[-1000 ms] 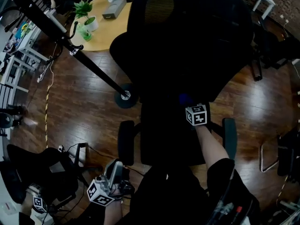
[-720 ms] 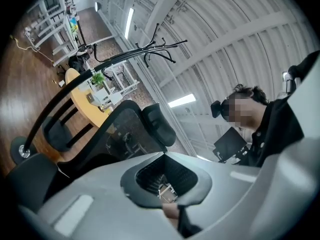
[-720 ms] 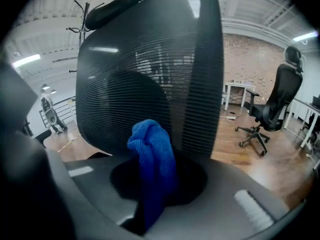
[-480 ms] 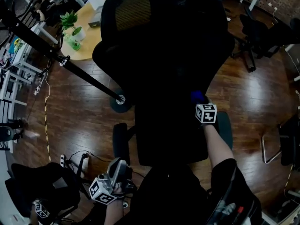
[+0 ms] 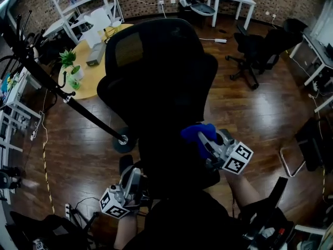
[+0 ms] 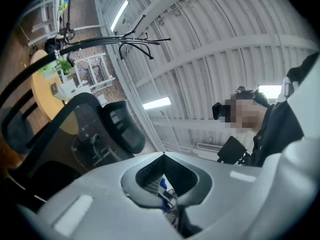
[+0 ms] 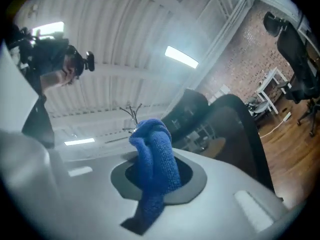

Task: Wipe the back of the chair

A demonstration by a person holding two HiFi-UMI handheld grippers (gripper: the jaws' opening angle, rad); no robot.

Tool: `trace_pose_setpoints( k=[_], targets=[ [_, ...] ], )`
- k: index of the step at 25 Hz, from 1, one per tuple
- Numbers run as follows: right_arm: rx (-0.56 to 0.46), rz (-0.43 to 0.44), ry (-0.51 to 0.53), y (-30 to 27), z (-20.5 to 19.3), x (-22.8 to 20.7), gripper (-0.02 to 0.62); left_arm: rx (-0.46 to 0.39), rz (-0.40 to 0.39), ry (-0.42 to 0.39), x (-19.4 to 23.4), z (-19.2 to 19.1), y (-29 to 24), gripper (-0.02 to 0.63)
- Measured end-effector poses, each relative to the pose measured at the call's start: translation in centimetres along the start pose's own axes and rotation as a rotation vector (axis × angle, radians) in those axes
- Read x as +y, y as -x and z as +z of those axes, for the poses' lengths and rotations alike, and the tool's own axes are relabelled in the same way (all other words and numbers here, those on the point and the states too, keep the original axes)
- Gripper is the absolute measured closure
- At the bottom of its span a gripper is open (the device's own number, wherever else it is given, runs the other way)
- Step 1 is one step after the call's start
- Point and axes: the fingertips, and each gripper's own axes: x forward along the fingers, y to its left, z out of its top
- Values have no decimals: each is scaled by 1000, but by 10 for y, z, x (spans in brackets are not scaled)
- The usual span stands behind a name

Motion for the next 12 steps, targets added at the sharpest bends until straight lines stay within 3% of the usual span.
trace_pose_setpoints(
  k=[6,12],
  targets=[
    [-141,37,104,44,52,70,560,28,-164,20,-24,-6,-35,612],
    [-183,57,124,54,54,97,560,39,-206,11,-37,-8,-36,612]
  ],
)
